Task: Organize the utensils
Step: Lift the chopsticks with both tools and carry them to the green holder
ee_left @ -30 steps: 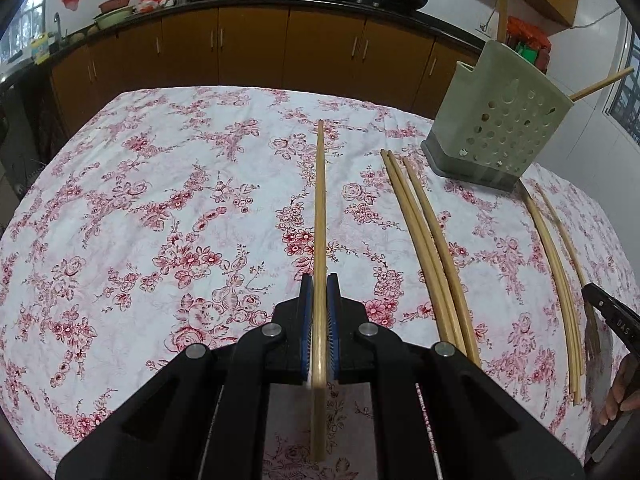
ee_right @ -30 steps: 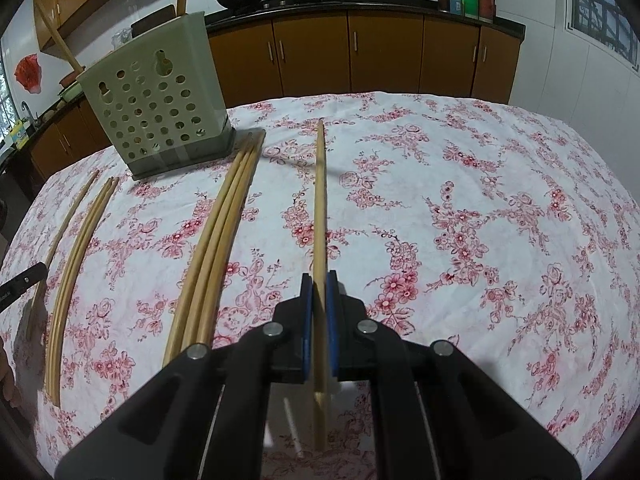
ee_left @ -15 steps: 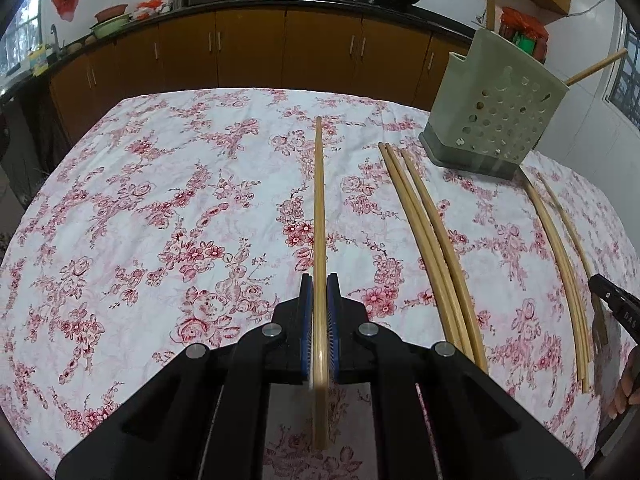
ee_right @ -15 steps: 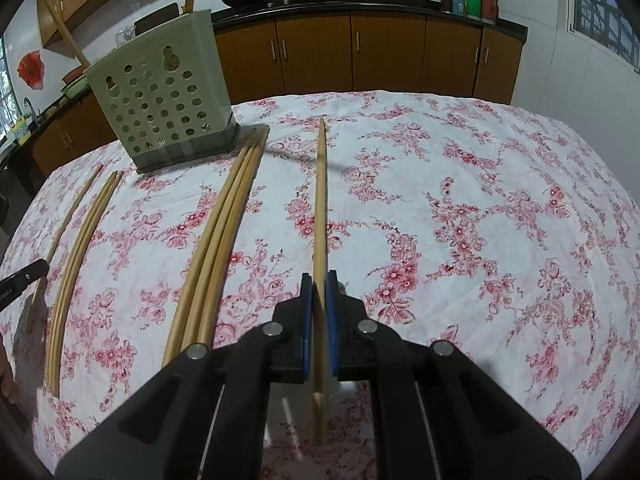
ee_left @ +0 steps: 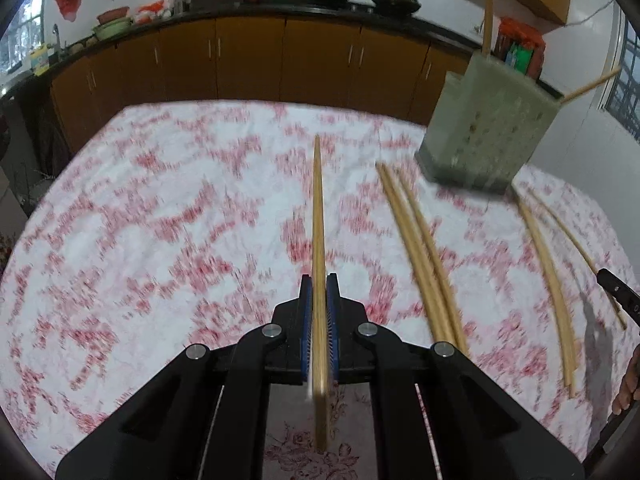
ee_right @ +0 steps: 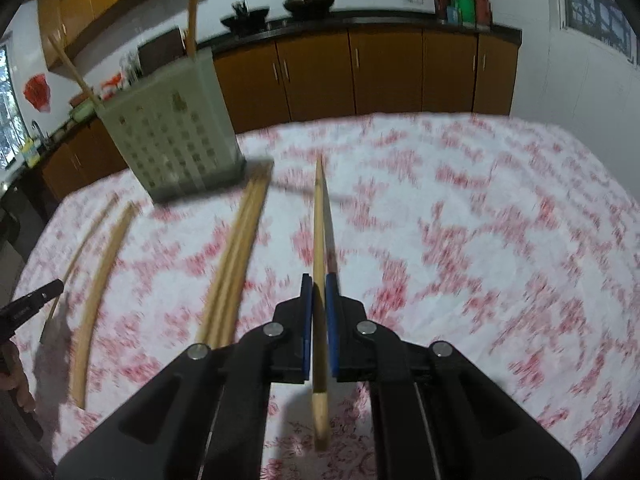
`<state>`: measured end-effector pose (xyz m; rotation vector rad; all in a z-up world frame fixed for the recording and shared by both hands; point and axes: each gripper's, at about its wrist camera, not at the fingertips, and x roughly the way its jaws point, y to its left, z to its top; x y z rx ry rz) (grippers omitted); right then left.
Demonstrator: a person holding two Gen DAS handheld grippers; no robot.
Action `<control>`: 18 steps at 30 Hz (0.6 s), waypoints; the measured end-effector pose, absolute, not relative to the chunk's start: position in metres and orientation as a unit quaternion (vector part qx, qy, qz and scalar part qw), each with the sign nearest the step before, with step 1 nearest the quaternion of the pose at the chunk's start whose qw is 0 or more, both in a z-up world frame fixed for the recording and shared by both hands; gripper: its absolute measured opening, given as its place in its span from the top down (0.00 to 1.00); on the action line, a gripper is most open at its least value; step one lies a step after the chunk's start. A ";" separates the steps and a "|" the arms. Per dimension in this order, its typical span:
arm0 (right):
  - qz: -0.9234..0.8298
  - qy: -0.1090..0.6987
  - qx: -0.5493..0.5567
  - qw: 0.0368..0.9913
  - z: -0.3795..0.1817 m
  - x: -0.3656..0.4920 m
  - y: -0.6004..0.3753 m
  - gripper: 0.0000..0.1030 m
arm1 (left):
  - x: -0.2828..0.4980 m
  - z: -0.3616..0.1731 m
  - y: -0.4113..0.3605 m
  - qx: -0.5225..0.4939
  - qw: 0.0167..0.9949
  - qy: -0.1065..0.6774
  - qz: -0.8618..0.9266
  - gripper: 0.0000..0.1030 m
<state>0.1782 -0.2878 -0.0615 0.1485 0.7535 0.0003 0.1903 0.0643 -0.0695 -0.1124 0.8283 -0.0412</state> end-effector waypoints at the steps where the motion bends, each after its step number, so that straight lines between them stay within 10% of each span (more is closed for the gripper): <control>1: 0.000 0.357 0.073 0.931 -0.053 0.176 -0.289 0.92 | 0.190 -0.064 0.065 -0.056 0.917 0.395 -0.020 0.92; 18: 0.001 0.239 0.099 0.966 0.020 0.164 -0.302 0.92 | 0.180 0.039 0.071 -0.090 0.962 0.256 -0.023 0.92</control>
